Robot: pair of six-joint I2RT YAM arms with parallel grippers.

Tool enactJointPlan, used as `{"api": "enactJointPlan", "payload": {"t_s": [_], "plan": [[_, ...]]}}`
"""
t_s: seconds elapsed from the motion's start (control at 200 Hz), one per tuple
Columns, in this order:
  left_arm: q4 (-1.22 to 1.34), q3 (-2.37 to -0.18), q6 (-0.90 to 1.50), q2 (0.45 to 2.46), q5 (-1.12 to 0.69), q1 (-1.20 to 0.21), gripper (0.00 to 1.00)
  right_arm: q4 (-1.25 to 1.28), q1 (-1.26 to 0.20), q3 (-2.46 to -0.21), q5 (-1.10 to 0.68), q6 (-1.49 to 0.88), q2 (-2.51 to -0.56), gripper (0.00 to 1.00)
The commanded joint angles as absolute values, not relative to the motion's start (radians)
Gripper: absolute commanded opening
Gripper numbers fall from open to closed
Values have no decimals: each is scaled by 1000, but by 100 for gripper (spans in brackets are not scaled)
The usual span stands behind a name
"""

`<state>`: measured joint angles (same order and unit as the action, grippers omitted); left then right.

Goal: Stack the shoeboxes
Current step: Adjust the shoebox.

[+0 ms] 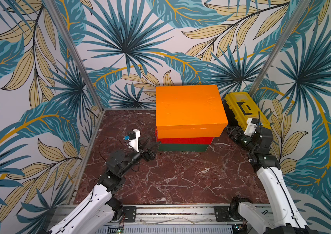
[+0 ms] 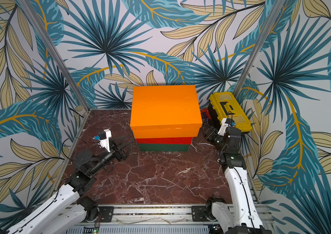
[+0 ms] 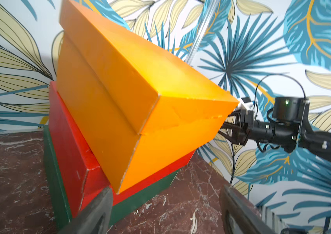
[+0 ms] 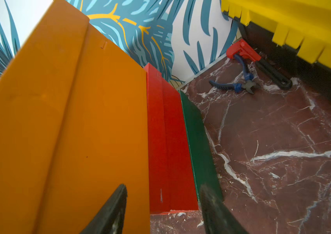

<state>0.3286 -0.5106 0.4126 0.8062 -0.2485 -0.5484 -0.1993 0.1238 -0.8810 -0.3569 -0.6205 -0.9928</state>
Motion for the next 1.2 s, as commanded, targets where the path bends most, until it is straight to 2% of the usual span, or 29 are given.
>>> {"api": "enactJointPlan", "payload": {"t_s": [0.0,0.11,0.215,0.946,1.197], "plan": [[308,-541,316,881,-149,-575,82,-179,86,-908,-361,-615,-1023,59],[308,-556,283,909,-8,-575,82,-189,74,-926,-345,-602,-1037,59],[306,-586,245,931,52,-575,83,-179,68,-935,-345,-601,-1053,59],[304,-763,214,1143,37,-575,83,-153,58,-1025,-334,-593,-1188,59],[304,-770,221,1149,10,-575,83,-179,60,-1079,-332,-585,-1226,58]]}}
